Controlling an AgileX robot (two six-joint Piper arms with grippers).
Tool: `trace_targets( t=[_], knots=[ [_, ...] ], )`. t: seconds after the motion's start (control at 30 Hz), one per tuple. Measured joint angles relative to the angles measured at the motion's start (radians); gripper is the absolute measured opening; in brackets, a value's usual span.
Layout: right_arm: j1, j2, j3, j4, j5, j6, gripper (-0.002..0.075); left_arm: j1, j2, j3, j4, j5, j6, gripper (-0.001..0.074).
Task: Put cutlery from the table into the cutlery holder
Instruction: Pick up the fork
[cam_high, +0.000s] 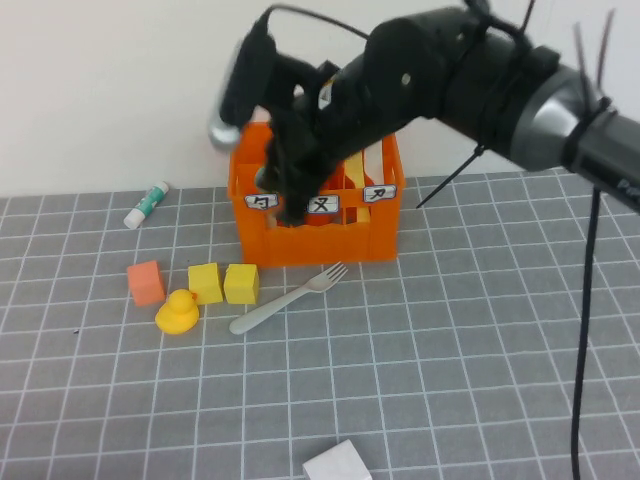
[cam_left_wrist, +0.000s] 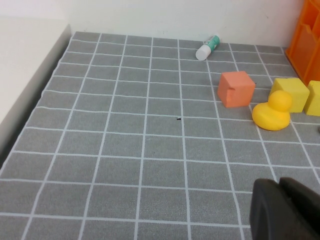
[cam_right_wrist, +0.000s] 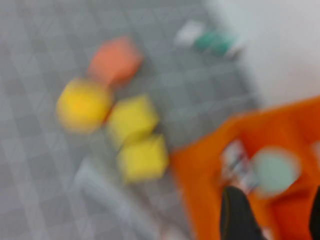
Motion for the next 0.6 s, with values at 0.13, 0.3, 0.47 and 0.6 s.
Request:
trace_targets(
  t=[0.13,0.3,0.47,0.6],
  knots=[
    [0.011,-0.013,0.000,-0.005,0.253,-0.293,0.0279,0.000,0.000,0.000,0.000,0.000,0.000,-0.0001],
    [0.034,0.038,0.000,0.020,0.372,-0.530,0.0265,0.000,0.000,0.000,0.000,0.000,0.000,-0.0001],
    [0.043,0.109,0.000,0.020,0.355,-0.585,0.0264,0.000,0.000,0.000,0.000,0.000,0.000,-0.0001],
    [0.048,0.155,0.000,0.020,0.305,-0.586,0.0270,0.000,0.000,0.000,0.000,0.000,0.000,-0.0001]
  ],
)
